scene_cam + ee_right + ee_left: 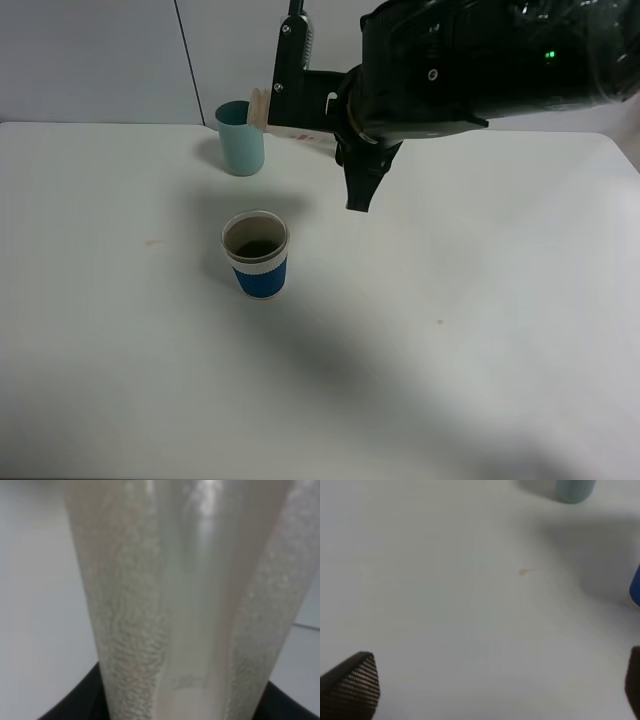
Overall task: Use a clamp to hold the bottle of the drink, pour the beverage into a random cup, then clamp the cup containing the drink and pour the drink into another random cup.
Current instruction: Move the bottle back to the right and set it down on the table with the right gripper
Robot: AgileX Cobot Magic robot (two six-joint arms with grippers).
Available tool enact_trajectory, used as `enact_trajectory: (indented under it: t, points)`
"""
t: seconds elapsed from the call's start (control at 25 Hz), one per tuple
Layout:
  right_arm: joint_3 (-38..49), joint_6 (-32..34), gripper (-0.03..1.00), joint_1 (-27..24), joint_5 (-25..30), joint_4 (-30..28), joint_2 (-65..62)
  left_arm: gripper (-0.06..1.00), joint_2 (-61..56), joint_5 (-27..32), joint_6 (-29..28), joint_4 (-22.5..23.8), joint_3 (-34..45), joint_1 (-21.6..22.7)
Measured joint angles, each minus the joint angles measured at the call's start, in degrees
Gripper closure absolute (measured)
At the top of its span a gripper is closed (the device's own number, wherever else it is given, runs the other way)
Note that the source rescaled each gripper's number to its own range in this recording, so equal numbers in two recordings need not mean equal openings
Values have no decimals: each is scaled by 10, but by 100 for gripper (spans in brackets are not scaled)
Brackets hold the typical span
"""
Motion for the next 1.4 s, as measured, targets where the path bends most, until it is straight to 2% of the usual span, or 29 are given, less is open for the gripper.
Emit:
enact_trajectory:
  t: [0.2, 0.76, 0.84, 1.16, 1.4]
  points:
    - [0, 30, 95, -28, -50, 78, 0, -6, 0, 0, 0, 0, 0, 0]
    - [1, 46, 95, -69, -121, 160, 0, -6, 0, 0, 0, 0, 0, 0]
    - [3, 46, 95, -76, -142, 180, 0, -6, 0, 0, 0, 0, 0, 0]
    - [97, 40, 95, -130, -315, 283, -16, -6, 0, 0, 0, 0, 0, 0]
    - [162, 31, 95, -171, -362, 299, -31, -6, 0, 0, 0, 0, 0, 0]
